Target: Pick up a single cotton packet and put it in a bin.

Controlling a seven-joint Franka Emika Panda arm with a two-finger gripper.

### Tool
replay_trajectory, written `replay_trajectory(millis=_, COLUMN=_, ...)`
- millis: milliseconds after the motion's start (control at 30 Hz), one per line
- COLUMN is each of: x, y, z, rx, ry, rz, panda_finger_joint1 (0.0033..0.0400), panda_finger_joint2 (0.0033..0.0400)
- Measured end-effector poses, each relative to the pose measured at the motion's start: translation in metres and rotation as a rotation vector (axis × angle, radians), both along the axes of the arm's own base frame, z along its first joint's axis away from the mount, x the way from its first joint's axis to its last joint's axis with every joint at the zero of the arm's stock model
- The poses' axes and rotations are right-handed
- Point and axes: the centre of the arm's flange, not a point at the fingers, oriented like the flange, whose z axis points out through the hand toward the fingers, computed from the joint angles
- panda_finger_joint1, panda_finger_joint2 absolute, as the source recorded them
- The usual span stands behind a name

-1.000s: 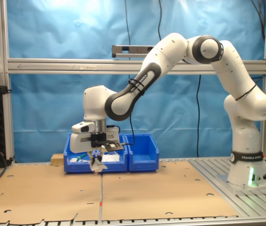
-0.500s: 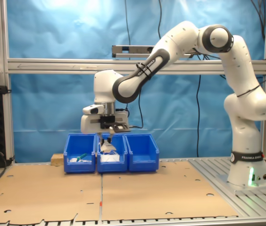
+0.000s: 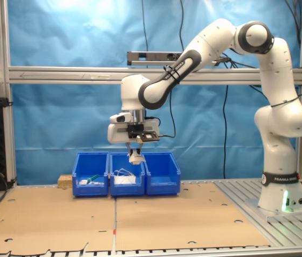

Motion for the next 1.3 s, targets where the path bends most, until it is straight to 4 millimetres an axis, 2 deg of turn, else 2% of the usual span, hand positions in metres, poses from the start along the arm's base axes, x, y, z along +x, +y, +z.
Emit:
replay_trajectory(millis=233, x=-0.021, y=-0.029, z=-0.002, rx=0.013, ry=0.019, rz=-0.058, panda_finger_joint1=0.008, panda_finger_joint2=0.008)
replay_trajectory(millis=833, x=-0.06, y=-0.128, z=-0.003, rx=0.027, ry=0.026, rz=-0.221, panda_finger_joint1=0.008, panda_finger_joint2=0.008)
replay_trajectory(millis=1000, x=-0.07, y=-0.146, z=-0.005, rx=0.032, ry=0.027, rz=-0.243, panda_finger_joint1=0.008, panda_finger_joint2=0.008)
replay_trajectory(millis=1300, x=-0.085, y=-0.162, z=-0.012, rx=0.044, ry=0.04, rz=-0.241, panda_finger_joint1=0.008, panda_finger_joint2=0.008)
